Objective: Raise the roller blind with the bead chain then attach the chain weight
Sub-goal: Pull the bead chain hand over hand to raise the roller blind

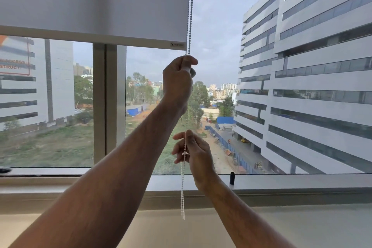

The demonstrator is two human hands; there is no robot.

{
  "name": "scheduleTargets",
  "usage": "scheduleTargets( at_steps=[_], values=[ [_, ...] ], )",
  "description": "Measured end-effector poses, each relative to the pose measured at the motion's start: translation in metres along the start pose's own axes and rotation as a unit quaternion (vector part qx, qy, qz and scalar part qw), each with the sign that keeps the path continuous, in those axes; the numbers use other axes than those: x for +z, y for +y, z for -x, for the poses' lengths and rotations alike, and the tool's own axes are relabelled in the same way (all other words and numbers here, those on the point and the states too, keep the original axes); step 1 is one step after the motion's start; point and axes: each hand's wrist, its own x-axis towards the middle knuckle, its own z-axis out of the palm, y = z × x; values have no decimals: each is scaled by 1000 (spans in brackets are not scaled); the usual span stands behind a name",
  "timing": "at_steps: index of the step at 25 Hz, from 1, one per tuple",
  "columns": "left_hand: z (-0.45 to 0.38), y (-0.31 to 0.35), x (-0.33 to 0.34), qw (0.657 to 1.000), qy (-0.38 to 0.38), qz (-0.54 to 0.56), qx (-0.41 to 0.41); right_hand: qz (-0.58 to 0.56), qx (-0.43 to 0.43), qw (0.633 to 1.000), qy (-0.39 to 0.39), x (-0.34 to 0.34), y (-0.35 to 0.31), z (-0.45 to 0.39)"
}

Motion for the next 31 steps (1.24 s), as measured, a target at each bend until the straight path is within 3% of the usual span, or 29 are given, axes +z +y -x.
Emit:
scheduleTargets(
  at_steps=[7, 19, 26, 31],
  values=[
    [24, -26, -9, 1000, -16, -14, 17, -50, -24, 994, 92, -10, -33, -48],
    [64, -59, -20, 1000, -23, -4, 7, -121, -31, 992, 12, 14, -147, -134],
    [81, -76, -32, 999, -35, -27, -7, -90, 3, 995, 52, 31, -164, -148],
    [84, -79, -37, 998, -43, -47, -7, -57, -23, 995, 76, 29, -160, -143]
  ],
)
